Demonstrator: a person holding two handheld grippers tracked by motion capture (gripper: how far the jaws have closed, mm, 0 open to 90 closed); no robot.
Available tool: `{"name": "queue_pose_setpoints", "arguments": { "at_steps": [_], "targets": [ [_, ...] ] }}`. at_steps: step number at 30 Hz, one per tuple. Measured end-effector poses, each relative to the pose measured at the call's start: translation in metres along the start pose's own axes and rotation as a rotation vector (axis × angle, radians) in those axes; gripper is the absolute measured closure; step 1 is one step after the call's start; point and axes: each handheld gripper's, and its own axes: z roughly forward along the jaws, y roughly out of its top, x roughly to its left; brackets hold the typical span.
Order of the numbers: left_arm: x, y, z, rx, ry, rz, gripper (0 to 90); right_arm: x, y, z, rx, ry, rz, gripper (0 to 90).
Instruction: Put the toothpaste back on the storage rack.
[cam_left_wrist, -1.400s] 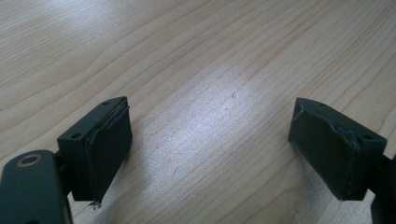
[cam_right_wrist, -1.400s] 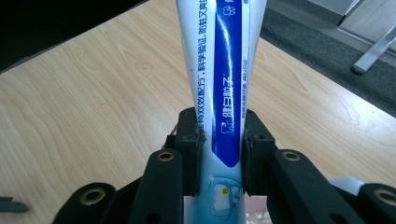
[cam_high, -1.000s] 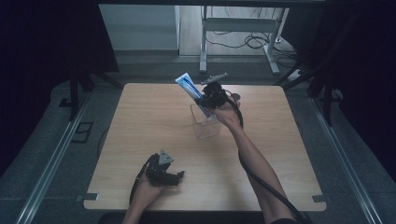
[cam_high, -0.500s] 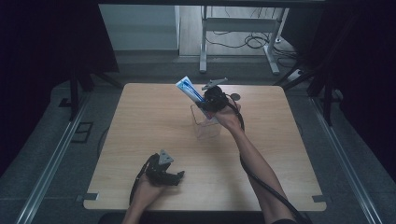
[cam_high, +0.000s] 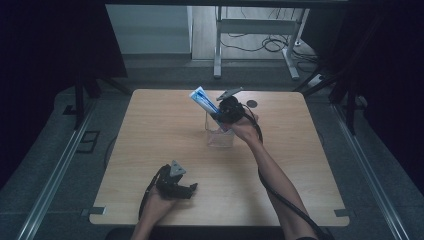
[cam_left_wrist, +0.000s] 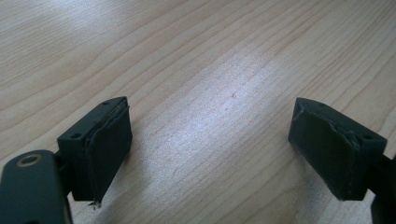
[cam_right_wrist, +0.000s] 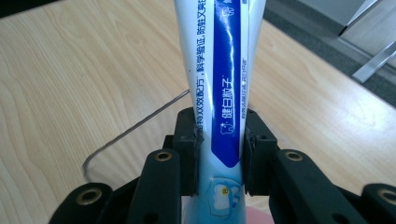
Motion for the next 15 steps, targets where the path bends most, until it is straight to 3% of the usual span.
{"name": "queue_pose_setpoints", "arguments": {
  "at_steps": [5,15],
  "targets": [
    [-0.0001,0.0,0.0001,-0.001,-0.001,-0.001,13.5,-0.0024,-0.0051,0.0014,-0.005,0.013,0.019,70.6],
    [-0.0001,0.0,0.0001,-0.001,0.0,-0.001,13.4,-0.0014,-0.0063,0.0018,0.036,0.013,0.009,68.3]
  ]
}}
